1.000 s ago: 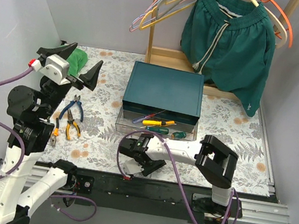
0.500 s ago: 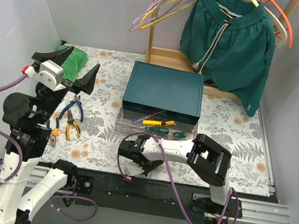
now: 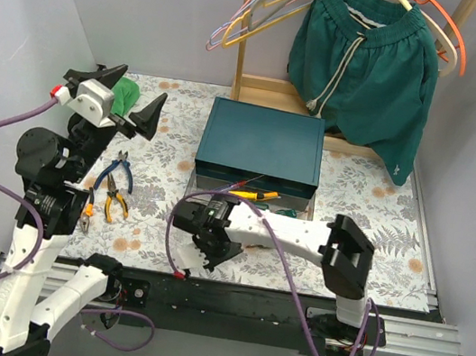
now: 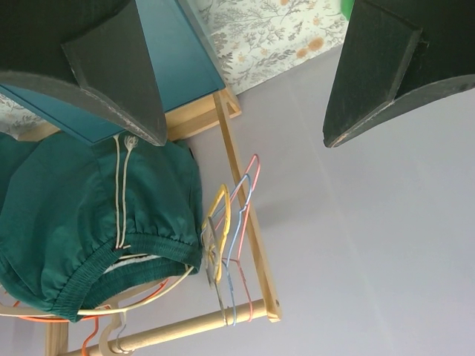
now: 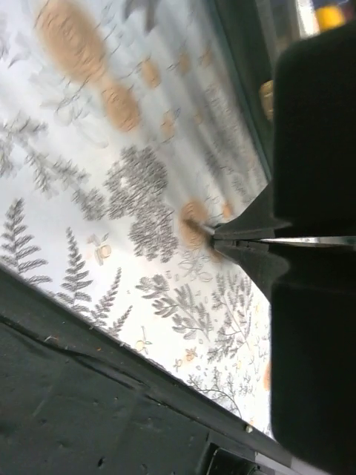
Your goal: Sort the tools into containers
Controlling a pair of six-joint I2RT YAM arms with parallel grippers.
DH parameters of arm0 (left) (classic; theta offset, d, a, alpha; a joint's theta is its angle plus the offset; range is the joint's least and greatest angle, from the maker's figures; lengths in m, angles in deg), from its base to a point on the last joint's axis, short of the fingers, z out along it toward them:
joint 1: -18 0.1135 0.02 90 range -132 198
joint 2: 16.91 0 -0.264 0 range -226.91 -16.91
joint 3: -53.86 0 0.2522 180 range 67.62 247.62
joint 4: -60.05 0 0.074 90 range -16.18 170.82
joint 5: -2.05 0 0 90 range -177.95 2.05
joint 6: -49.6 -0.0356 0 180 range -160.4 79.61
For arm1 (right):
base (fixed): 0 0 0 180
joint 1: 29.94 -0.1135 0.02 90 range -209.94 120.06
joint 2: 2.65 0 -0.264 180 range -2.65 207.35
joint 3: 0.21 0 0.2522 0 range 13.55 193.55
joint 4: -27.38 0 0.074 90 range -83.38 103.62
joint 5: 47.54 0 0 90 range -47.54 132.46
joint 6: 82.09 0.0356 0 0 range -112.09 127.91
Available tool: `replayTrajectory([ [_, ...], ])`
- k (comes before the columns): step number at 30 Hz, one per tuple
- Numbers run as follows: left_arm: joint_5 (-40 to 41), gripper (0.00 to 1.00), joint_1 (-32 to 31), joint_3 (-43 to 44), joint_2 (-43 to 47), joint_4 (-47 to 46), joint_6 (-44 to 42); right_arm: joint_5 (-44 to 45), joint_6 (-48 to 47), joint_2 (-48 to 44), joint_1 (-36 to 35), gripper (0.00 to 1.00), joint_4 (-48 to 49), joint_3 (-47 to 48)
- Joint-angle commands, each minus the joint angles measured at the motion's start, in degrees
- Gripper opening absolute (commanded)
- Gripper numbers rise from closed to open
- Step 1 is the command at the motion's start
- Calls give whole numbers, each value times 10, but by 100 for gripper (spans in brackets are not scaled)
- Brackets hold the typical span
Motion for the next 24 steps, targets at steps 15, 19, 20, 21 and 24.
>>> replayTrajectory([
  [15,-76,85,71,4,-38,-4,76,102,-20,-33,7,57,97,-143],
  [19,-91,84,80,5,-46,-5,86,166,-20,-23,10,57,125,-162],
  [20,-95,84,79,6,-49,-5,87,173,-21,-21,11,58,130,-162],
  [21,-97,84,79,5,-51,-5,88,188,-21,-17,11,58,133,-162],
  [24,-102,83,79,5,-56,-6,92,208,-23,-1,15,58,135,-161],
])
